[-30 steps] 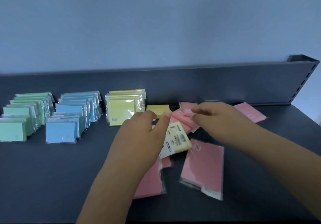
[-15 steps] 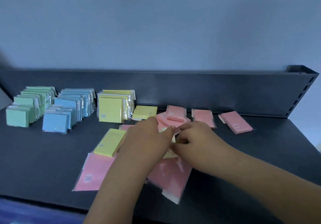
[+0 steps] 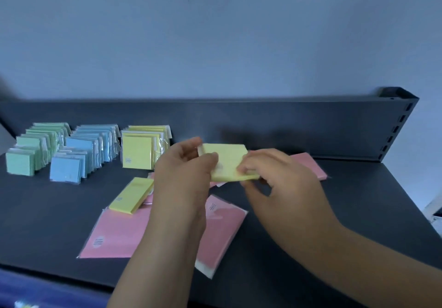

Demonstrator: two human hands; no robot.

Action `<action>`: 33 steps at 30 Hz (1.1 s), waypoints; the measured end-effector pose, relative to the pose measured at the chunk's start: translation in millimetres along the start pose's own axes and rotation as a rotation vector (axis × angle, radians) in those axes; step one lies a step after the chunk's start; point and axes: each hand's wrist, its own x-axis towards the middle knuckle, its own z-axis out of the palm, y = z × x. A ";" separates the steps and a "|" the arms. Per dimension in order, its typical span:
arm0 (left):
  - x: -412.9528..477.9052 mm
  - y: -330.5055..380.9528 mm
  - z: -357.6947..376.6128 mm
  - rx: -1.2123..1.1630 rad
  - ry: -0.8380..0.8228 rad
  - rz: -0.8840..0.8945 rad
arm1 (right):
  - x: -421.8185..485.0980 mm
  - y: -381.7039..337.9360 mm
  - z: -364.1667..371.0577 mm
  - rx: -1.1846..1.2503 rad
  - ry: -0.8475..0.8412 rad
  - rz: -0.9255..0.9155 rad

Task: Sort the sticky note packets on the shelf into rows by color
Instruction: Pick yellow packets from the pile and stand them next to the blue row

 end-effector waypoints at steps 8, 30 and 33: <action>16.9 3.6 -17.9 -0.141 -0.101 0.040 | 44.7 -12.5 -6.9 0.587 -0.171 0.718; 112.1 31.5 -123.2 0.077 -0.158 0.196 | 85.3 -85.8 101.3 0.523 0.123 0.702; 124.3 32.7 -134.7 0.111 -0.136 0.210 | 91.0 -89.7 113.5 0.519 0.105 0.720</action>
